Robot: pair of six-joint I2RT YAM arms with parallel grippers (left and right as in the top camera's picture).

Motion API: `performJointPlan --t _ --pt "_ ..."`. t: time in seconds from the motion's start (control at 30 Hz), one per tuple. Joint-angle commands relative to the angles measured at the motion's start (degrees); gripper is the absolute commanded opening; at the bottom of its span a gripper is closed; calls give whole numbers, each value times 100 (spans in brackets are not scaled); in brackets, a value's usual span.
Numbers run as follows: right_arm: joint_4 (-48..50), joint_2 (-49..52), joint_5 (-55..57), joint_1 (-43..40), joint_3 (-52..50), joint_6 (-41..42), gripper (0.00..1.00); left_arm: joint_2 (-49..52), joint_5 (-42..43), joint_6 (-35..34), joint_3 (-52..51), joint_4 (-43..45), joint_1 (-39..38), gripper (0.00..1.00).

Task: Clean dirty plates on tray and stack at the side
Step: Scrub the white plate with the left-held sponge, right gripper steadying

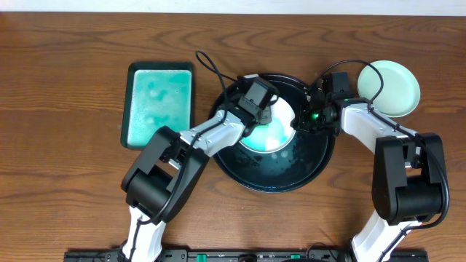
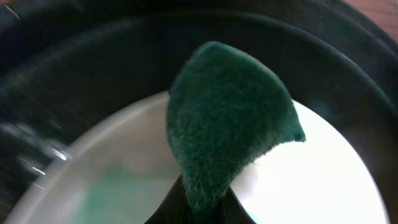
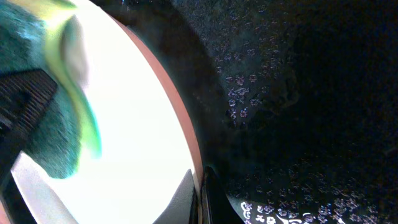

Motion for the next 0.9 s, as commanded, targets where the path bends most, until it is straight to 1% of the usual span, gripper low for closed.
performJointPlan --t 0.0,0.07,0.13,0.3,0.37,0.6,0.77,0.87 --pt "-153 197 87 28 -105 -24 1 11 -678 719 -22 -214 302 7" --pt "-155 197 87 28 -105 -24 1 -173 -542 721 -20 -234 297 7" --pt "-153 197 87 28 -105 -24 1 -356 -170 717 -20 -205 271 7" --pt "-146 197 87 28 -105 -24 1 -566 1486 570 -20 39 170 7" --pt "-131 197 87 28 -105 -22 1 -472 1779 490 -22 155 83 7" --pt "-138 197 87 28 -105 -22 1 -52 1799 387 -22 422 -203 7" --pt "-144 197 87 24 -105 -24 1 157 1790 348 -26 511 -219 7" --pt "-153 197 87 24 -105 -24 1 227 1528 348 -26 490 -210 7"
